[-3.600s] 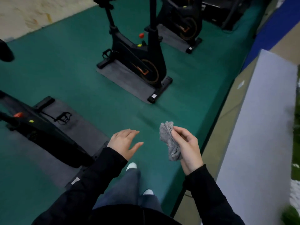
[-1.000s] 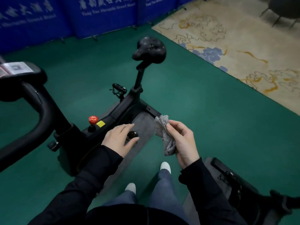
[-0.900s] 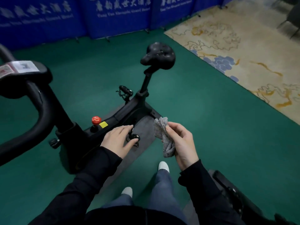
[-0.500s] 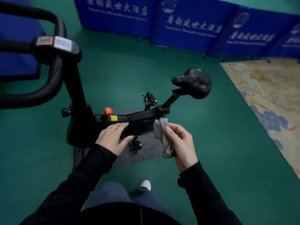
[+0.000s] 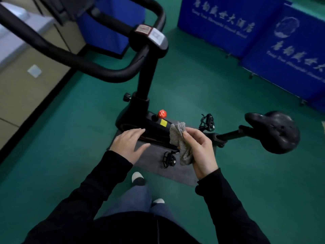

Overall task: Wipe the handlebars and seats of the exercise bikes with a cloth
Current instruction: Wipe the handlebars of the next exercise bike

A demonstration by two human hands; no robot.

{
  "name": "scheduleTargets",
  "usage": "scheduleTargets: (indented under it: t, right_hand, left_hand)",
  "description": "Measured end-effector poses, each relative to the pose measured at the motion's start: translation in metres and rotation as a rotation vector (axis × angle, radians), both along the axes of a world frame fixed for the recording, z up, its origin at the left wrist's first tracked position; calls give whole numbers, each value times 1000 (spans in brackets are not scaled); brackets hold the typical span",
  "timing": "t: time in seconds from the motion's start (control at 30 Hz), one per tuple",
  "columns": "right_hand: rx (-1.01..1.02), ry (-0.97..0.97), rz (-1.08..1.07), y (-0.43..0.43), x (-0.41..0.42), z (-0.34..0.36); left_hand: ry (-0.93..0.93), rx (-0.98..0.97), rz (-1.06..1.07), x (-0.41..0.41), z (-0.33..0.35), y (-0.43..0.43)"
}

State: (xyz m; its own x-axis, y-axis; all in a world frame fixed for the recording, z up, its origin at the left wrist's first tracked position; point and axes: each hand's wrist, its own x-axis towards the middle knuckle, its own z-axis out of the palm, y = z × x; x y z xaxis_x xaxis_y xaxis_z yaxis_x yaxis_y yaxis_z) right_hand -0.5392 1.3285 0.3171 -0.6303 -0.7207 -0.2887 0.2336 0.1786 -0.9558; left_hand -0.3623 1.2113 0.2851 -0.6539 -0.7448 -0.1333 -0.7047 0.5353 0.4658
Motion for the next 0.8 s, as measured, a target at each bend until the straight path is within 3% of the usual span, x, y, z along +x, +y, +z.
scheduleTargets:
  t: [0.5,0.8]
  right_hand:
    - [43,-39,209,-102,-10,-1]
    - [49,2,485,-139,-3,-3]
  left_hand:
    - [-25,21,266,27,-6,-55]
    - [35,20,551,38,3,-47]
